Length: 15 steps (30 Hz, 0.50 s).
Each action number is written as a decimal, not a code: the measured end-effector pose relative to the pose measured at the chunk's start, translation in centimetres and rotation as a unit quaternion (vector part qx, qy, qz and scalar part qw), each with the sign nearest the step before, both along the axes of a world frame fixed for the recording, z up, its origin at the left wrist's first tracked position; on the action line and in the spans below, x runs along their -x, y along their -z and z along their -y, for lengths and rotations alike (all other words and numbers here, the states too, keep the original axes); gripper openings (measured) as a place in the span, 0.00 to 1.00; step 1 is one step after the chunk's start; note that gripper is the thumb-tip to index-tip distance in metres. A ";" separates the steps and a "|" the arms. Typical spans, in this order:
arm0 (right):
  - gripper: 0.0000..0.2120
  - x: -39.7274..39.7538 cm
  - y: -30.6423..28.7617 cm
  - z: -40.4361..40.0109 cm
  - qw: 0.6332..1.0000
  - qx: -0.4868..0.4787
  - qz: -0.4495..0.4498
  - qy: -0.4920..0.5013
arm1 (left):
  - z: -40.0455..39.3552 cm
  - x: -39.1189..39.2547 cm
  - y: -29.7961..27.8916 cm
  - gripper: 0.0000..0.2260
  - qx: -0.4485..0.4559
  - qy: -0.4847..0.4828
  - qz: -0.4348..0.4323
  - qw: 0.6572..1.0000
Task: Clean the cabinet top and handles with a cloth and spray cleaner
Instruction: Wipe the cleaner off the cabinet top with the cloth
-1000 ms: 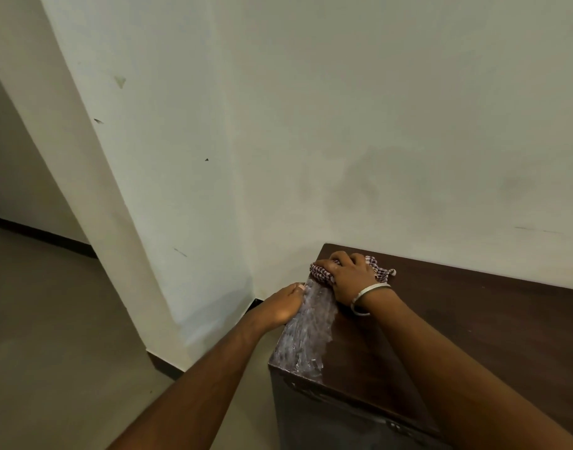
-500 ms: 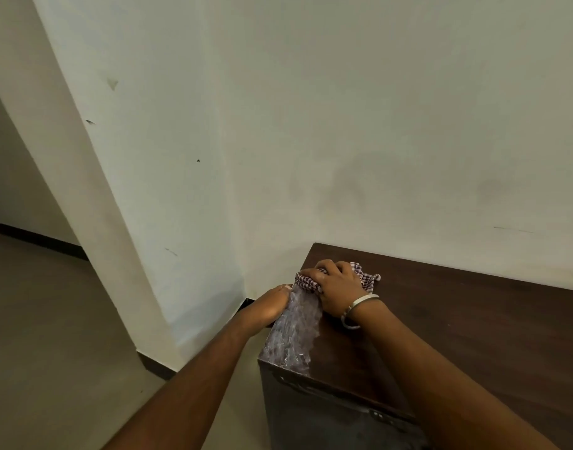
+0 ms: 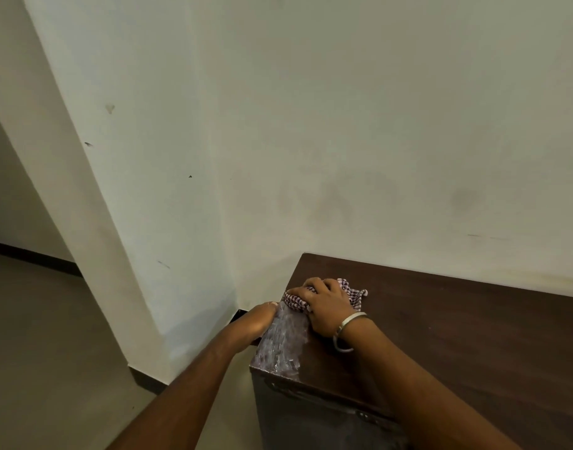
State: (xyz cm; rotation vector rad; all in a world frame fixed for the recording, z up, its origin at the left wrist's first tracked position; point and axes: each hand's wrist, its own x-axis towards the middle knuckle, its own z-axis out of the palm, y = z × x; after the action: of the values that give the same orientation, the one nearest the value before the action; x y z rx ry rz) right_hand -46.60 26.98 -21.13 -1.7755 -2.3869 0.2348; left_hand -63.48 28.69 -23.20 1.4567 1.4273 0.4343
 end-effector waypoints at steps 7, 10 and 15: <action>0.27 -0.9 -0.3 0.8 1.000 0.020 0.008 0.015 | 1.0 0.6 0.6 0.17 0.023 -0.023 0.016 0.999; 0.27 0.6 -0.4 1.1 1.000 0.004 0.001 0.024 | 1.5 0.8 0.7 0.15 0.029 -0.026 0.027 0.999; 0.25 0.5 0.3 2.1 1.000 -0.004 0.014 -0.020 | 2.0 0.9 0.7 0.14 0.039 -0.064 0.068 0.995</action>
State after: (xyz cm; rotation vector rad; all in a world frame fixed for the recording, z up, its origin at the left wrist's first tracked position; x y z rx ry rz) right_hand -47.11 24.92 -21.39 -1.7411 -2.4418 0.2067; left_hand -64.35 26.65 -23.90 1.2539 1.4162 0.5406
